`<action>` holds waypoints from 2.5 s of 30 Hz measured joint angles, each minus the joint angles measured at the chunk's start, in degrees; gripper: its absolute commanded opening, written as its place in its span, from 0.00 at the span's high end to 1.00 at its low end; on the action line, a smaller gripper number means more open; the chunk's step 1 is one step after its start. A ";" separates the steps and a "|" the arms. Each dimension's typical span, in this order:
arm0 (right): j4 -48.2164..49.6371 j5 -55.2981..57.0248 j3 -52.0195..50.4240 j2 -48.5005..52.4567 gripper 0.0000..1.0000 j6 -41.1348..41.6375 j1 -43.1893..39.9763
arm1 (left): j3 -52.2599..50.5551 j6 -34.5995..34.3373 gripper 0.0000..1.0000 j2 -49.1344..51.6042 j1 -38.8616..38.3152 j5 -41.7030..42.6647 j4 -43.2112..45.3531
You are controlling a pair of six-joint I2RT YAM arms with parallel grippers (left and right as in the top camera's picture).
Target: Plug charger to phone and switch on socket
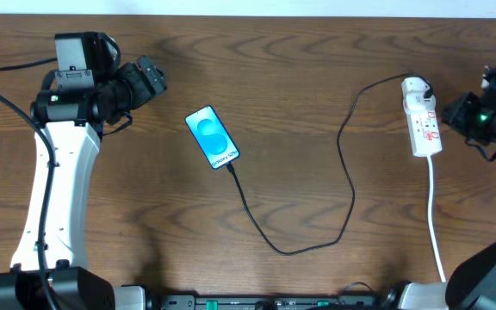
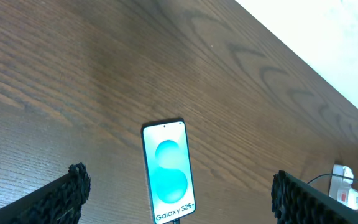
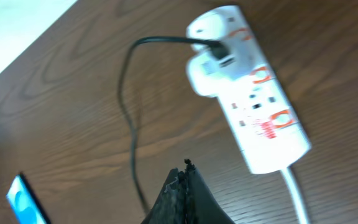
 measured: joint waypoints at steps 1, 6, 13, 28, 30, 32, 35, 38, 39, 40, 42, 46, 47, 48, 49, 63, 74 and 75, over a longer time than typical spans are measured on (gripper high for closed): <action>0.44 -0.22 0.00 1.09 0.99 -1.31 -0.83 | 0.00 0.02 0.05 0.00 0.00 0.00 0.00; 3.02 -0.37 0.00 4.85 0.99 -4.92 -1.60 | 0.00 0.00 0.05 0.00 0.00 0.00 0.00; 8.24 1.25 0.00 11.85 0.99 -3.93 -1.60 | 0.00 0.00 0.05 0.00 0.00 0.00 0.00; 21.42 1.62 0.07 22.18 0.99 0.15 -1.77 | 0.00 0.02 0.05 0.00 0.00 0.00 -0.02; 22.14 1.62 0.07 23.67 0.99 0.15 -1.77 | 0.00 0.00 0.05 0.00 0.00 0.00 -0.02; 23.06 1.66 0.07 24.41 0.99 0.20 -1.77 | 0.00 0.00 0.05 0.00 0.00 0.00 -0.02; 23.91 1.62 0.07 25.07 0.99 0.22 -1.77 | 0.00 0.02 0.05 0.00 0.00 0.00 -0.02; 24.26 1.62 0.07 25.14 0.99 0.22 -1.77 | 0.00 0.02 0.05 0.00 0.00 0.00 -0.02; 24.35 1.62 0.07 25.14 0.99 0.22 -1.77 | 0.00 0.02 0.05 0.00 0.00 0.00 -0.02; 24.33 1.62 0.07 25.14 0.99 0.22 -1.77 | 0.00 0.02 0.05 0.00 0.00 0.00 -0.02; 24.44 1.62 0.07 25.14 0.99 0.22 -1.77 | 0.00 0.00 0.05 0.00 0.00 0.00 -0.02; 24.92 1.62 0.07 25.14 0.99 0.22 -1.77 | 0.00 0.02 0.05 0.00 0.00 0.00 -0.02; 24.92 1.62 0.07 25.14 0.99 0.22 -1.77 | 0.00 0.02 0.05 0.00 0.00 0.00 -0.02; 24.92 1.60 0.07 25.14 0.99 0.22 -1.77 | 0.00 0.02 0.05 0.00 0.00 0.00 -0.02; 24.94 1.57 0.07 25.14 0.99 0.22 -1.77 | 0.00 0.02 0.05 0.00 0.00 0.00 -0.02; 25.22 0.94 0.07 26.47 0.99 0.22 -1.55 | 0.00 0.00 0.05 0.00 0.00 0.00 -0.02; 27.12 -0.57 1.03 27.93 0.99 0.24 -1.42 | 0.00 0.00 0.05 0.00 0.00 0.00 -0.02; 27.23 -1.44 1.03 27.93 0.99 0.24 -1.40 | 0.00 0.02 0.05 0.00 0.00 0.00 -0.02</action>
